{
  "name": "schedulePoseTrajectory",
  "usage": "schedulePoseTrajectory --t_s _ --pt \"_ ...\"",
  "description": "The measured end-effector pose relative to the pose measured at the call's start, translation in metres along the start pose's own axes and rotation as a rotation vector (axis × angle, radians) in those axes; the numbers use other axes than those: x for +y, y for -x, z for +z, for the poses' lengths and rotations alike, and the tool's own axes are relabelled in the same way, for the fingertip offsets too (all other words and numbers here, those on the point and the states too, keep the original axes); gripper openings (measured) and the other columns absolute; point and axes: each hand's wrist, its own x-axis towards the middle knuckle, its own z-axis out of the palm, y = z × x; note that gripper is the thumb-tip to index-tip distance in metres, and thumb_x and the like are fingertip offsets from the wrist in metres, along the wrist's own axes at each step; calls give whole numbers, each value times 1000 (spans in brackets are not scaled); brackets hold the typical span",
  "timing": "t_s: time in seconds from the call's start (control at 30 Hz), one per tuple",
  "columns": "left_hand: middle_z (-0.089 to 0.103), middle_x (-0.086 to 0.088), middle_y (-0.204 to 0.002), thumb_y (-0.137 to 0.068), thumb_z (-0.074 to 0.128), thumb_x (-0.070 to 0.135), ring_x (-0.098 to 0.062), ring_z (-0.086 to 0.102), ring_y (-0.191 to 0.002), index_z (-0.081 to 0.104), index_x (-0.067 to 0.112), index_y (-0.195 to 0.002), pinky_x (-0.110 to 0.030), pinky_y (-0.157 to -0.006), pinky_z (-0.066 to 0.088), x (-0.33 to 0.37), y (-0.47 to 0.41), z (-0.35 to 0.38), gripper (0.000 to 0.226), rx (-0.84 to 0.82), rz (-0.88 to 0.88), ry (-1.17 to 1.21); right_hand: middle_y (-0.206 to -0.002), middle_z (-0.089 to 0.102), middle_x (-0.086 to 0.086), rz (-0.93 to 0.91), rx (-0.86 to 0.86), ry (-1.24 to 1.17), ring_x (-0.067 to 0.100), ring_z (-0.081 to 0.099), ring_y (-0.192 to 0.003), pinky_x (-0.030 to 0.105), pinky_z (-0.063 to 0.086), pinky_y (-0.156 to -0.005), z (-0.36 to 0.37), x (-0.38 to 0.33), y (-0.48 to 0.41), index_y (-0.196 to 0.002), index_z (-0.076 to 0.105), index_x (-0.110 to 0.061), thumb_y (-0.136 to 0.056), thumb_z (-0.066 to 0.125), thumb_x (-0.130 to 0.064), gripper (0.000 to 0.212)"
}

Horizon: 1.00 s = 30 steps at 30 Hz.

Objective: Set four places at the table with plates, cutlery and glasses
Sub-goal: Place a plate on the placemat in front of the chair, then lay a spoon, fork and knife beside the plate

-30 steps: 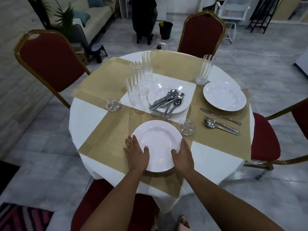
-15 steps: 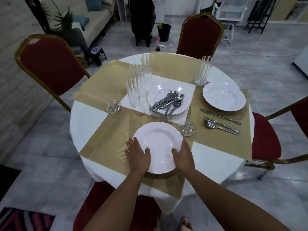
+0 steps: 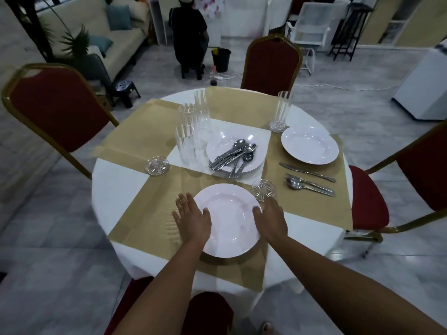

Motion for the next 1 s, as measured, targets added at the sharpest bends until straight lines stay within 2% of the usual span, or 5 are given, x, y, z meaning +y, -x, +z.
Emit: schedulePoseTrajectory --t_s 0.4,0.63,0.77,0.87,1.0 --pt "17 -9 -160 -100 38 32 -22 14 -148 19 10 -151 -43 -119 14 35 -62 -8 58 -74 150 -23 -129 59 6 -3 21 -57 25 55 -119 32 41 -89 -21 -21 -67 -128 57 -15 -94 51 -22 36" --pt "55 -10 -130 -89 51 21 -30 49 -122 52 13 -130 -39 -100 41 79 -106 -5 41 -101 223 88 -65 57 1 16 -90 -35 21 53 -67 27 32 -53 -23 -41 -127 -64 55 -15 -89 51 -16 25" --pt "57 -7 -120 -89 50 24 -29 51 -116 58 14 -118 -38 -93 44 100 -135 3 31 -133 220 33 -66 61 15 65 -144 -38 21 49 -61 28 33 -55 -10 -46 -160 -63 60 -5 -83 54 -14 23" --pt "55 -7 -125 -92 47 22 -29 49 -120 56 14 -121 -38 -94 41 112 -163 10 31 -158 220 -38 -58 51 5 55 -176 -32 23 48 -61 26 29 -52 2 -54 -184 -56 50 -13 -85 53 -13 29" --pt "52 -6 -135 -97 43 21 -29 43 -125 52 14 -131 -39 -98 39 116 -189 18 35 -153 236 -109 -78 70 7 4 -211 -14 26 66 -75 30 49 -63 17 -68 -208 -79 70 -13 -90 53 -20 21"
